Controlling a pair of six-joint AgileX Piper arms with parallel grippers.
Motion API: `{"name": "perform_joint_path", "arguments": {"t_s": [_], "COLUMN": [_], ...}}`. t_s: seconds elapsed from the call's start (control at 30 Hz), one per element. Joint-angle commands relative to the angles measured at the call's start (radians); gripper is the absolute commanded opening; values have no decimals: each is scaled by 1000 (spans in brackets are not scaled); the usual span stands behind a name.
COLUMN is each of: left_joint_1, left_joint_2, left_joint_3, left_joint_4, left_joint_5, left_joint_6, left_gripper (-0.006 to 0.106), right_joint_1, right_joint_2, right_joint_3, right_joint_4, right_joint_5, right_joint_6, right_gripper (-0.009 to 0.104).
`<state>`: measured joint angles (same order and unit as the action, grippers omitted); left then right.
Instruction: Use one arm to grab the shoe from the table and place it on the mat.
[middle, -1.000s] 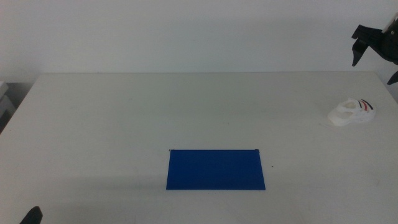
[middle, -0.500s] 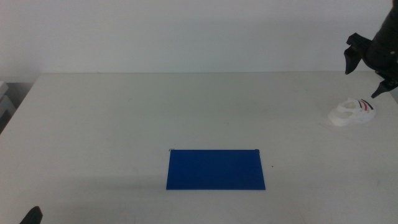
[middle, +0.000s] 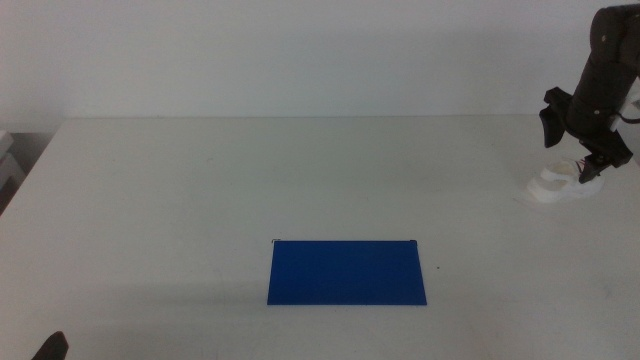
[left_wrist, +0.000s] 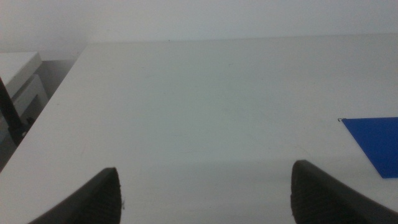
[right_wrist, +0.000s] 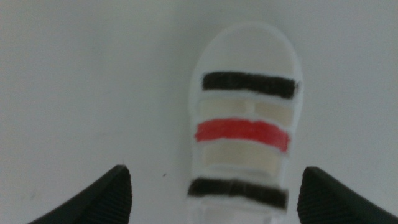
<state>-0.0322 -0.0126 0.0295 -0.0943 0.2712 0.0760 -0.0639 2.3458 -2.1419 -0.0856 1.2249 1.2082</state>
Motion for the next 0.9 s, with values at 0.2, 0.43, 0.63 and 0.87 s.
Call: {"name": "perform_joint_path", "arguments": {"t_s": [0.2, 0.43, 0.63, 0.87], "left_joint_1": [-5, -5, -5, -5], "left_joint_2": [-14, -14, -14, -14], "left_joint_3": [7, 7, 7, 7], "left_joint_4": [-8, -8, -8, -8], "left_joint_5": [-80, -80, -80, -80], "left_joint_6": [-5, -5, -5, -5], "left_gripper": [94, 94, 94, 94], "right_joint_1": [-2, -2, -2, 11], "right_joint_2": [-36, -10, -10, -56], "right_joint_3": [-29, -29, -31, -29], "right_joint_4": [-53, -46, 2, 39], "right_joint_5": [61, 62, 63, 66], "right_joint_6": [53, 74, 80, 35], "right_gripper": [77, 59, 31, 5]}}
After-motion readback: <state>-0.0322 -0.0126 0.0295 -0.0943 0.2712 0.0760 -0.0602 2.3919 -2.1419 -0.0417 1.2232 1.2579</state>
